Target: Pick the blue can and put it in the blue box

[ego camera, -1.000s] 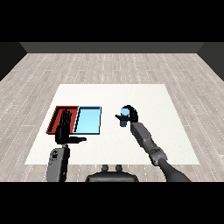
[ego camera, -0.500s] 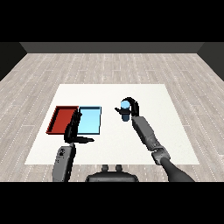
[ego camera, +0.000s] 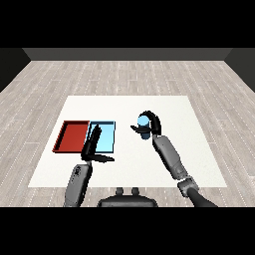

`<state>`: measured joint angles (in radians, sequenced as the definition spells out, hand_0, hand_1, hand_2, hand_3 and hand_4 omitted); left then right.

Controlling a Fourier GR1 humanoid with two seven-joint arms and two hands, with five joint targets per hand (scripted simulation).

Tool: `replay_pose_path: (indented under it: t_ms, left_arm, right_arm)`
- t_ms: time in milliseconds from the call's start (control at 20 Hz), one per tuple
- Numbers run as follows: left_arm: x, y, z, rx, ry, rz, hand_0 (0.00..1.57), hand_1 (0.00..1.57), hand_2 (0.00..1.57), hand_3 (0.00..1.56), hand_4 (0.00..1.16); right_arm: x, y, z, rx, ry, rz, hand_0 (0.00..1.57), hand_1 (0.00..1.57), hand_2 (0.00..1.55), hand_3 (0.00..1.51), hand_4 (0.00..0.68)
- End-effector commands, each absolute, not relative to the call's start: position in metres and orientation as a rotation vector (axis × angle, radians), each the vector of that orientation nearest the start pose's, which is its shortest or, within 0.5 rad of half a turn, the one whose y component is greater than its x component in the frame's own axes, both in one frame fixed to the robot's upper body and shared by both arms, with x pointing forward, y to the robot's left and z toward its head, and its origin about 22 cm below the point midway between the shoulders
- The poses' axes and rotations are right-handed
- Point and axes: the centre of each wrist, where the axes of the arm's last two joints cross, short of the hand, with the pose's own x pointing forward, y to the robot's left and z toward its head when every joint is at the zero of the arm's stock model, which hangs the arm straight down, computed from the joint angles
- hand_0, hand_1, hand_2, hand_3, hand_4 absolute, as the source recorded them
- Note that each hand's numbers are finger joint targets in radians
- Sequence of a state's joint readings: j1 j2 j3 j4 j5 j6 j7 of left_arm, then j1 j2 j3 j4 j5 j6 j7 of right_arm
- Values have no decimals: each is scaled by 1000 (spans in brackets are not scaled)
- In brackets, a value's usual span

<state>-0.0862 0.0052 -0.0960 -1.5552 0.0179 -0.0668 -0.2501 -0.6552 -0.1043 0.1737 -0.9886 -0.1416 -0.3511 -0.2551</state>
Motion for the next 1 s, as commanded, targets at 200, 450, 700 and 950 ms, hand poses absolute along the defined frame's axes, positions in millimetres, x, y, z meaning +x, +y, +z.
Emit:
replay_pose_path:
  t_ms: [200, 450, 700, 950]
  left_arm:
    - [259, 173, 10, -294, -1822, -152, 0, 0, 0, 0, 0]
    - [286, 150, 4, -325, -1766, -153, 0, 0, 0, 0, 0]
    - [287, 132, 14, -334, -1757, -176, 0, 0, 0, 0, 0]
    - [285, 122, -15, -305, -1736, -156, 0, 0, 0, 0, 0]
  right_arm:
    - [316, -139, 53, -106, -1873, 142, 1435, 1435, 1452, 1404, 606]
    - [303, -156, 67, -92, -1894, 171, 1450, 1450, 1454, 1398, 612]
    - [321, -137, 80, -78, -1885, 184, 1472, 1472, 1463, 1398, 614]
    - [315, -116, 77, -63, -1891, 215, 1487, 1487, 1466, 1399, 604]
